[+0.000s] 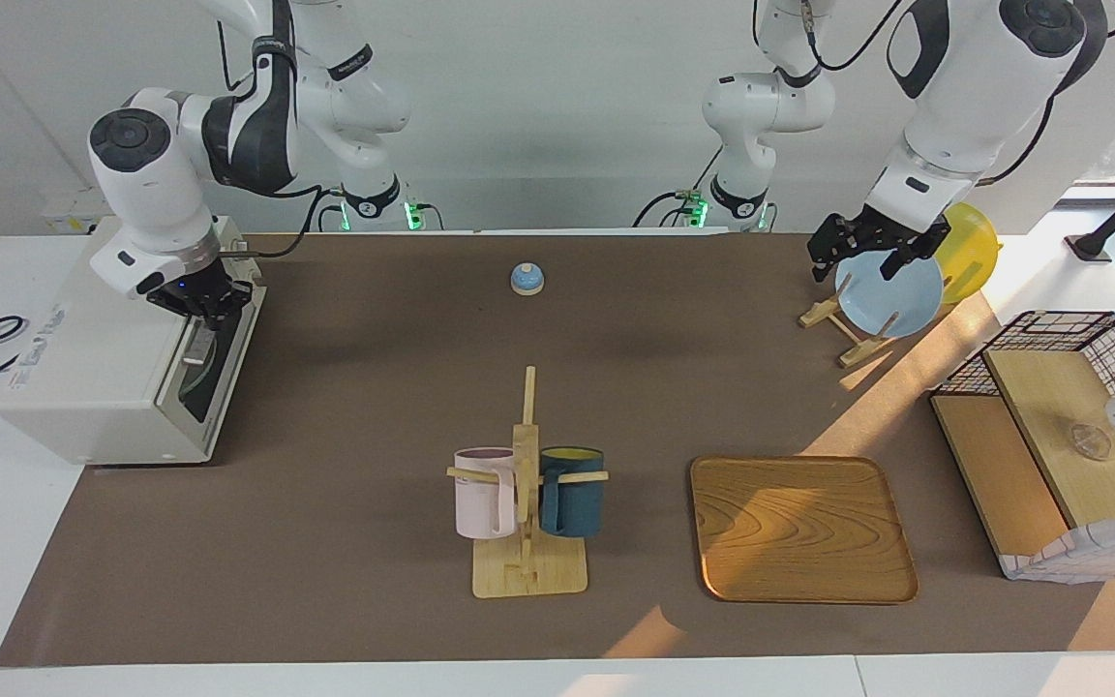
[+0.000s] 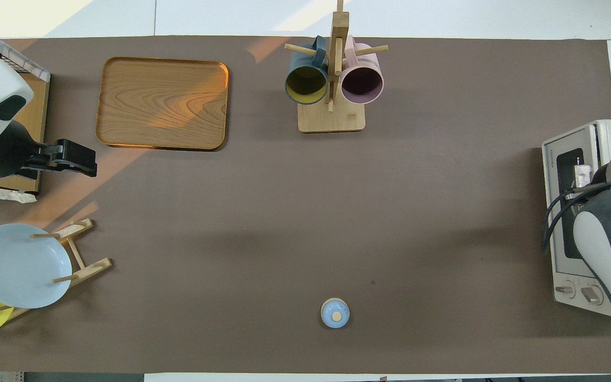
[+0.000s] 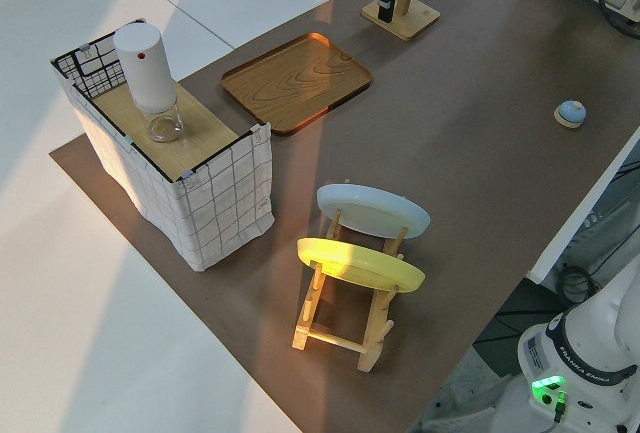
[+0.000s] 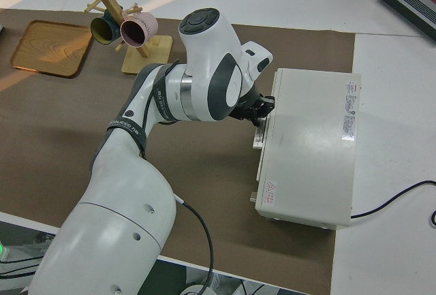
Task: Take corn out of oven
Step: 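Reach the right gripper into the toaster oven and grasp the green plate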
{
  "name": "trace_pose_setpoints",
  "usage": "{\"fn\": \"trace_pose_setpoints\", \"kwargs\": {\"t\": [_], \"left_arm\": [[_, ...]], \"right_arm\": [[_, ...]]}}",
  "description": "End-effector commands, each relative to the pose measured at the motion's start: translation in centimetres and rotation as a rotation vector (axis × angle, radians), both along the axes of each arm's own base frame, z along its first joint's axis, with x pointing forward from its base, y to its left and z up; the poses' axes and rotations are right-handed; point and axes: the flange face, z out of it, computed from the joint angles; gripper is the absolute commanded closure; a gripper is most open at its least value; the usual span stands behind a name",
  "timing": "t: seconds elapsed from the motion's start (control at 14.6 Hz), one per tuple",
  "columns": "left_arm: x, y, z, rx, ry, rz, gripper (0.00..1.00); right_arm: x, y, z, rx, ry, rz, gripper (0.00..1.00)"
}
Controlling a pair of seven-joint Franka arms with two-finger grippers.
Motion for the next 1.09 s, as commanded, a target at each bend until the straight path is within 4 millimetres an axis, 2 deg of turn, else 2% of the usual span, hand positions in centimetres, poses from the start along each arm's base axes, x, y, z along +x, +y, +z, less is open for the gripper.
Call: {"fn": "trace_pose_setpoints", "kwargs": {"t": [0.0, 0.14, 0.27, 0.61, 0.82, 0.96, 1.02], "left_arm": [[-0.7, 0.5, 0.2, 0.017, -0.004, -0.001, 0.00], [-0.7, 0.5, 0.1, 0.017, -0.003, -0.001, 0.00], [-0.7, 0.5, 0.1, 0.018, -0.001, -0.001, 0.00], [-0.7, 0.5, 0.2, 0.017, -0.004, -0.003, 0.00], [-0.7, 0.5, 0.1, 0.017, -0.003, -0.003, 0.00], [-0.7, 0.5, 0.2, 0.017, -0.004, -0.003, 0.00], [-0.7, 0.5, 0.2, 0.017, -0.004, -0.003, 0.00]], "right_arm": [[1.1, 1.6, -6.0, 0.008, -0.008, -0.014, 1.00], [1.7, 2.8, -8.3, 0.045, -0.028, -0.055, 1.00], [1.3, 4.7, -10.1, 0.077, -0.059, -0.062, 1.00], [1.5, 5.1, -15.1, 0.126, -0.029, -0.133, 1.00], [1.6, 5.9, -15.8, 0.150, -0.027, -0.180, 1.00], [1.7, 7.8, -15.5, 0.170, -0.015, -0.185, 1.00], [2.2, 8.8, -14.7, 0.188, -0.016, -0.200, 1.00]]}}
